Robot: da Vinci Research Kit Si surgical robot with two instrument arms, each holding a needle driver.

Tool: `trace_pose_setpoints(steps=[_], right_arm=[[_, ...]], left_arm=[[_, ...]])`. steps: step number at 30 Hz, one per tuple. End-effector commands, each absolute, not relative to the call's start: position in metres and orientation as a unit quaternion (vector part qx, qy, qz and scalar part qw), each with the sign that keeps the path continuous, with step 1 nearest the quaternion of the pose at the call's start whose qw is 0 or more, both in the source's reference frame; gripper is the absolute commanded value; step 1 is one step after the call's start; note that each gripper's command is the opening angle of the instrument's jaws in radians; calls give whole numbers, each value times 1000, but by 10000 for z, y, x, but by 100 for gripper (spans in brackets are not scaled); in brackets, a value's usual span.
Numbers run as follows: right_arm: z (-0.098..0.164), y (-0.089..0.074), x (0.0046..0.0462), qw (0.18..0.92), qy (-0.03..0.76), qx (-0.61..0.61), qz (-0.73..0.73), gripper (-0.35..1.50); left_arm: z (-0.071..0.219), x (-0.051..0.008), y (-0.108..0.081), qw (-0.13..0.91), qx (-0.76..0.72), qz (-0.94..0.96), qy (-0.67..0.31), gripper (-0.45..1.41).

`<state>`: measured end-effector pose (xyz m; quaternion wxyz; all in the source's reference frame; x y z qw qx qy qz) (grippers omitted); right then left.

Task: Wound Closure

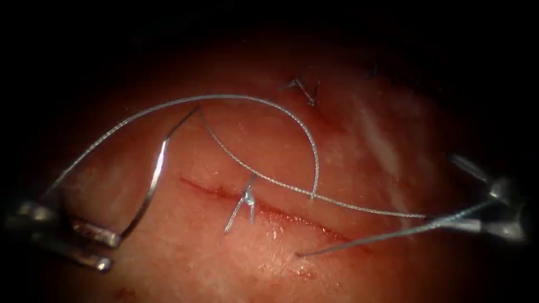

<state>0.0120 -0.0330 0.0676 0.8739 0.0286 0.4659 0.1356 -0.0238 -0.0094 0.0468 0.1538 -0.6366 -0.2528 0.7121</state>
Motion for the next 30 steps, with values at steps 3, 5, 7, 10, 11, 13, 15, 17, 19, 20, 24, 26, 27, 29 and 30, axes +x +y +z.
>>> trace_pose_setpoints(steps=[3,5,7,10,11,13,15,17,19,20,24,26,27,29,30], right_arm=[[668,-337,124,873,469,51,122,93],[663,-344,126,874,469,70,108,93],[657,-354,130,873,469,101,88,93],[650,-371,137,868,462,162,79,84],[648,-376,140,867,459,179,78,81],[643,-386,146,865,449,212,75,73],[640,-393,153,861,447,230,72,68],[635,-400,162,854,452,246,72,64],[631,-408,172,848,459,256,67,61],[629,-410,176,846,461,260,62,56],[620,-411,201,831,488,259,62,54],[614,-404,215,818,513,250,71,56],[611,-398,222,811,525,246,77,56],[604,-383,235,802,545,224,100,59],[601,-375,240,799,551,214,111,59]], left_arm=[[483,-239,-93,159,-633,717,-245,-45],[488,-237,-91,160,-632,719,-242,-45],[490,-237,-91,163,-630,719,-243,-45],[490,-238,-92,163,-630,719,-242,-45],[490,-238,-92,164,-630,719,-242,-45],[489,-239,-92,164,-630,720,-242,-45],[488,-240,-93,164,-630,720,-242,-45],[487,-240,-94,165,-630,720,-241,-45],[487,-240,-94,165,-630,720,-241,-45],[487,-240,-94,165,-630,720,-241,-45],[487,-241,-94,165,-629,720,-241,-45],[487,-242,-94,165,-629,720,-241,-45],[487,-242,-94,165,-629,720,-241,-45],[487,-243,-94,165,-629,720,-240,-45],[487,-243,-95,165,-629,720,-240,-45]])
